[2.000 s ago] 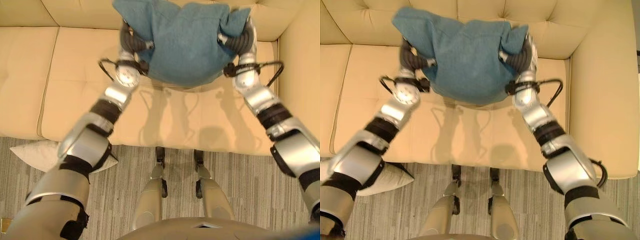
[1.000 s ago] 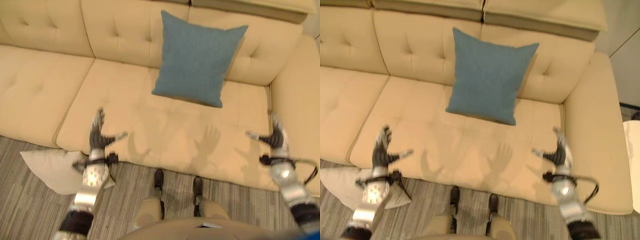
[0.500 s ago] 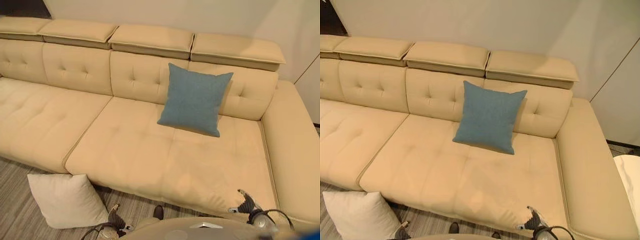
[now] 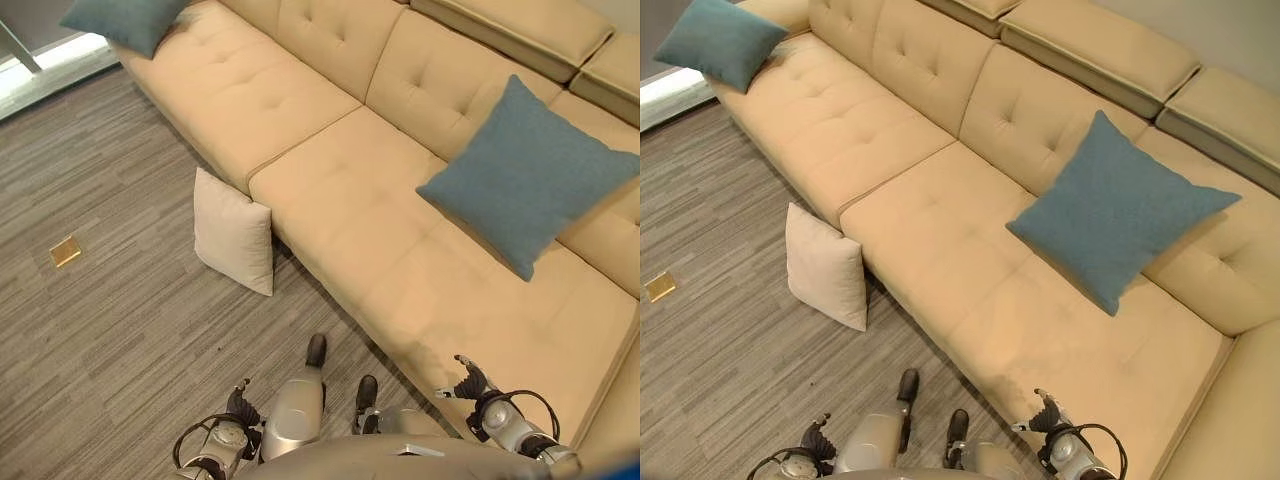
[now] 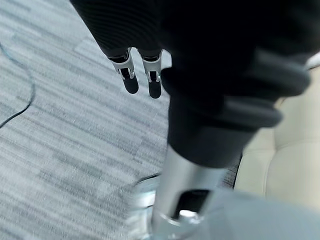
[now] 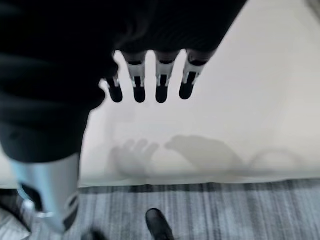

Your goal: Pick up all the scattered cushions and arrange them neatly on the sofa.

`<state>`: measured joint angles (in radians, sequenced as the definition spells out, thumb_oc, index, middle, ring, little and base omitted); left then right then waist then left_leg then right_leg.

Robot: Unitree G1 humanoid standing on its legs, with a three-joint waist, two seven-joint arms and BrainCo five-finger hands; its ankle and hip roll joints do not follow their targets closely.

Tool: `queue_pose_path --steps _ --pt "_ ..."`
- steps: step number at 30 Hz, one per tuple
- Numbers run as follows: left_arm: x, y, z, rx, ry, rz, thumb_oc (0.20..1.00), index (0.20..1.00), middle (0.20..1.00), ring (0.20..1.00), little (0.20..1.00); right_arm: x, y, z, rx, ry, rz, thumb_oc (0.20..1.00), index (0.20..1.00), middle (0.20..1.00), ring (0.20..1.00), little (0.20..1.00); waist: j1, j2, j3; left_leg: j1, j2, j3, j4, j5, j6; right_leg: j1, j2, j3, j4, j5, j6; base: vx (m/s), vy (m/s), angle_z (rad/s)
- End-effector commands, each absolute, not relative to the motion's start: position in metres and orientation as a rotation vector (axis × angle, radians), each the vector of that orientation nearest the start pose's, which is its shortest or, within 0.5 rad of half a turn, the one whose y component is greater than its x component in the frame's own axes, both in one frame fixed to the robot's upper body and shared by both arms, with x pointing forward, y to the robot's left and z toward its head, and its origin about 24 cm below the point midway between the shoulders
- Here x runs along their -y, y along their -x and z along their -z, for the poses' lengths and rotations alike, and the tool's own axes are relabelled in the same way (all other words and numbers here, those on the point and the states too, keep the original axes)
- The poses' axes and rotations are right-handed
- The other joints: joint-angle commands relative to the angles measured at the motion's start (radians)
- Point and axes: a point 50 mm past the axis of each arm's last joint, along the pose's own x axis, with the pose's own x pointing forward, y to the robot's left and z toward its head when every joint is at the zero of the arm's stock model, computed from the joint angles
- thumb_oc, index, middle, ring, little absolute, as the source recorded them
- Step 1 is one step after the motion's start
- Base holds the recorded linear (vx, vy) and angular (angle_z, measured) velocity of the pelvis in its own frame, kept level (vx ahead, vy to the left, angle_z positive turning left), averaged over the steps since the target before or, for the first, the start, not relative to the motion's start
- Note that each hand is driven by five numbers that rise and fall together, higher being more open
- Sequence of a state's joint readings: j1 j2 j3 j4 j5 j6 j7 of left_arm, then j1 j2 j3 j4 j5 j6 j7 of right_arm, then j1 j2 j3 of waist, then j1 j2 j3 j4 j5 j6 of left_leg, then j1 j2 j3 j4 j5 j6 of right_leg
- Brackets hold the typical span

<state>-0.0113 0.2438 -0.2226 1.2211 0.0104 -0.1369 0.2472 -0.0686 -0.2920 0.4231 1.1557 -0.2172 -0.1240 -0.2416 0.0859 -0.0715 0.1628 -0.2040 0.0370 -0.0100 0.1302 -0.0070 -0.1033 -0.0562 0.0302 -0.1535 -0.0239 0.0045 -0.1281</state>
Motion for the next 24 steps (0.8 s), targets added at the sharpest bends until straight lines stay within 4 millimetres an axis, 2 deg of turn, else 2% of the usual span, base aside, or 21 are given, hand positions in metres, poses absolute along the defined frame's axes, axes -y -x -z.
queue_pose_path --steps 1,2,3,5,7,8,9,11,12,13,14,16,17,18,19,20,21,24 --pt "-0.230 -0.131 0.146 -0.962 -0.455 -0.161 1.000 1.000 1.000 1.000 1.000 0.226 -0.125 0.147 -0.937 0.748 -0.117 1.000 1.000 1.000 1.000 1.000 -0.064 -0.025 -0.036 0.073 -0.013 0.103 0.058 -0.108 0.058 0.050 -0.122 -0.078 -0.063 -0.022 0.206 -0.21 0.095 1.03" --pt "-0.228 -0.137 0.145 -0.942 -0.458 -0.148 1.000 1.000 1.000 1.000 1.000 0.224 -0.119 0.150 -0.963 0.730 -0.115 1.000 1.000 1.000 1.000 1.000 -0.079 -0.018 -0.045 0.118 0.009 0.162 0.013 -0.108 0.060 0.048 -0.128 -0.121 -0.063 -0.017 0.211 -0.09 0.132 2.16" --pt "-0.225 -0.140 0.144 -0.932 -0.459 -0.135 1.000 1.000 1.000 1.000 1.000 0.222 -0.118 0.151 -0.973 0.727 -0.114 1.000 1.000 1.000 1.000 1.000 -0.081 -0.014 -0.049 0.129 0.009 0.175 -0.013 -0.104 0.060 0.048 -0.130 -0.143 -0.063 -0.014 0.214 -0.01 0.190 2.56" --pt "-0.223 -0.141 0.145 -0.935 -0.466 -0.123 1.000 1.000 1.000 1.000 1.000 0.211 -0.126 0.152 -0.958 0.730 -0.145 1.000 1.000 1.000 1.000 1.000 -0.069 -0.026 -0.055 0.154 -0.017 0.142 -0.061 -0.103 0.066 0.056 -0.143 -0.165 -0.060 0.007 0.225 0.00 0.202 1.42" --pt "-0.225 -0.139 0.145 -0.944 -0.459 -0.132 1.000 1.000 1.000 1.000 1.000 0.206 -0.131 0.151 -0.942 0.734 -0.165 1.000 1.000 1.000 1.000 1.000 -0.058 -0.032 -0.058 0.157 -0.030 0.125 -0.078 -0.100 0.075 0.053 -0.151 -0.172 -0.056 0.013 0.232 -0.02 0.163 0.02" --pt "-0.227 -0.130 0.148 -0.971 -0.452 -0.144 1.000 1.000 1.000 1.000 1.000 0.197 -0.140 0.149 -0.900 0.735 -0.176 1.000 1.000 1.000 1.000 1.000 -0.039 -0.031 -0.057 0.161 -0.041 0.107 -0.091 -0.100 0.082 0.055 -0.156 -0.180 -0.041 0.009 0.234 -0.01 0.188 0.11" --pt "-0.228 -0.125 0.149 -0.988 -0.447 -0.152 1.000 1.000 1.000 1.000 1.000 0.194 -0.140 0.149 -0.896 0.732 -0.178 1.000 1.000 1.000 1.000 1.000 -0.034 -0.033 -0.059 0.158 -0.049 0.098 -0.098 -0.095 0.088 0.048 -0.164 -0.184 -0.023 0.004 0.236 0.00 0.233 0.40" --pt "-0.233 -0.122 0.150 -1.005 -0.458 -0.164 1.000 1.000 1.000 1.000 1.000 0.189 -0.150 0.145 -0.857 0.735 -0.194 1.000 1.000 1.000 1.000 1.000 -0.015 -0.032 -0.052 0.170 -0.066 0.067 -0.118 -0.089 0.104 0.023 -0.184 -0.192 0.073 -0.023 0.240 0.00 0.178 0.62" --pt "-0.238 -0.124 0.148 -1.001 -0.471 -0.171 1.000 1.000 1.000 1.000 1.000 0.187 -0.156 0.143 -0.835 0.729 -0.196 1.000 1.000 1.000 1.000 1.000 -0.010 -0.030 -0.043 0.184 -0.075 0.036 -0.132 -0.086 0.108 0.014 -0.186 -0.178 0.121 -0.034 0.242 0.02 0.112 0.86" --pt "-0.242 -0.128 0.145 -0.984 -0.476 -0.183 1.000 1.000 1.000 1.000 1.000 0.185 -0.159 0.141 -0.819 0.719 -0.201 1.000 1.000 1.000 1.000 1.000 -0.032 -0.024 -0.035 0.193 -0.085 -0.010 -0.147 -0.077 0.114 -0.019 -0.143 -0.077 0.168 -0.050 0.237 0.04 0.090 0.86" --pt "-0.243 -0.130 0.144 -0.975 -0.477 -0.188 1.000 1.000 1.000 1.000 1.000 0.185 -0.159 0.141 -0.822 0.710 -0.201 1.000 1.000 1.000 1.000 1.000 -0.046 -0.020 -0.035 0.198 -0.093 -0.035 -0.155 -0.071 0.115 -0.033 -0.101 -0.002 0.165 -0.062 0.239 0.04 0.068 1.05" --pt "-0.243 -0.134 0.143 -0.960 -0.478 -0.189 1.000 1.000 1.000 1.000 1.000 0.186 -0.157 0.142 -0.834 0.707 -0.202 1.000 1.000 1.000 1.000 1.000 -0.054 -0.018 -0.033 0.193 -0.110 -0.068 -0.156 -0.062 0.115 -0.048 -0.067 0.070 0.143 -0.057 0.237 0.06 0.034 1.36" --pt "-0.242 -0.139 0.142 -0.949 -0.475 -0.183 1.000 1.000 1.000 1.000 1.000 0.187 -0.156 0.143 -0.845 0.702 -0.201 1.000 1.000 1.000 1.000 1.000 -0.058 -0.018 -0.028 0.192 -0.124 -0.101 -0.153 -0.059 0.111 -0.053 -0.055 0.091 0.128 -0.051 0.233 0.10 -0.011 1.02" --pt "-0.238 -0.137 0.143 -0.955 -0.489 -0.140 1.000 1.000 1.000 1.000 1.000 0.192 -0.160 0.137 -0.811 0.569 -0.247 1.000 1.000 1.000 1.000 1.000 -0.062 -0.016 -0.027 0.193 -0.129 -0.109 -0.151 -0.060 0.110 -0.041 -0.059 0.093 0.112 -0.048 0.231 0.12 -0.047 0.43" --pt "-0.239 -0.138 0.142 -0.948 -0.473 -0.147 1.000 1.000 1.000 1.000 1.000 0.176 -0.194 0.114 -0.614 0.550 -0.209 1.000 1.000 1.000 1.000 1.000 -0.055 -0.013 -0.028 0.192 -0.136 -0.129 -0.144 -0.059 0.107 -0.029 -0.059 0.090 0.096 -0.044 0.224 0.09 -0.054 0.63" --pt "-0.240 -0.139 0.141 -0.934 -0.478 -0.157 1.000 1.000 1.000 1.000 1.000 0.165 -0.209 0.103 -0.553 0.523 -0.214 1.000 1.000 1.000 1.000 1.000 -0.054 -0.011 -0.031 0.189 -0.138 -0.137 -0.143 -0.058 0.103 -0.028 -0.056 0.093 0.089 -0.041 0.224 0.14 -0.083 0.77" --pt "-0.236 -0.136 0.143 -0.937 -0.459 -0.171 1.000 1.000 1.000 1.000 1.000 0.153 -0.209 0.097 -0.494 0.523 -0.254 1.000 1.000 1.000 1.000 1.000 -0.055 -0.009 -0.036 0.192 -0.141 -0.143 -0.144 -0.062 0.096 -0.012 -0.057 0.089 0.055 -0.028 0.226 0.13 -0.085 0.57" --pt "-0.228 -0.134 0.146 -0.951 -0.436 -0.173 1.000 1.000 1.000 1.000 1.000 0.155 -0.208 0.098 -0.497 0.530 -0.255 1.000 1.000 1.000 1.000 1.000 -0.061 -0.015 -0.032 0.169 -0.147 -0.147 -0.085 -0.082 0.082 0.010 -0.060 0.082 0.023 -0.023 0.222 0.10 -0.085 0.55"
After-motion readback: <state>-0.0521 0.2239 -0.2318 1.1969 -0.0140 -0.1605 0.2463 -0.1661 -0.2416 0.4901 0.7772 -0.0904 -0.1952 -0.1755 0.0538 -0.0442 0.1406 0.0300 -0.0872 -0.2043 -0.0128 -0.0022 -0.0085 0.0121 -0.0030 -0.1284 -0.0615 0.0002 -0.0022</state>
